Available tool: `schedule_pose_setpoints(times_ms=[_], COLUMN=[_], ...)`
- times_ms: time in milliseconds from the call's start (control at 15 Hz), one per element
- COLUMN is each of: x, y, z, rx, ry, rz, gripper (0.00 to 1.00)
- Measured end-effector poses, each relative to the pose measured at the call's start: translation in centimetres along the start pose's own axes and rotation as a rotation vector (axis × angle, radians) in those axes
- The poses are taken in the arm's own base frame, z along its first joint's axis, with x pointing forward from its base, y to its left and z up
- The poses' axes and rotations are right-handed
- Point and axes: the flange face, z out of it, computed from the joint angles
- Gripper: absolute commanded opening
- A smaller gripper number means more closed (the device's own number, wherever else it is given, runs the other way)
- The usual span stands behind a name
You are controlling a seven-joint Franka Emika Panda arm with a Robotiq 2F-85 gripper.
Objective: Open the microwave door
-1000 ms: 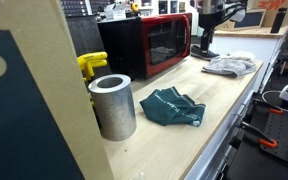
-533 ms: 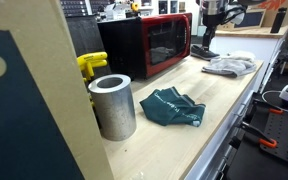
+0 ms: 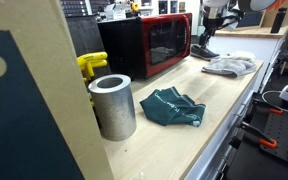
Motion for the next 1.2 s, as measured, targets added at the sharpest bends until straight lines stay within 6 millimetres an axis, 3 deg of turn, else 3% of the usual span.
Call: schedule_pose_setpoints(times_ms=[467, 733, 933, 1200], x=[2.4, 3.0, 3.1, 3.0], y=[3.9, 3.7, 2.5, 2.7], z=[0.3, 0.2, 0.1, 0.2], rx=[-0.062, -0.099, -0.026, -0.032], ry=[0.055, 0.1, 0.065, 0.065], rz=[0.083, 0.097, 0.132, 0.133], gripper=[1.0, 1.0, 1.0, 1.0])
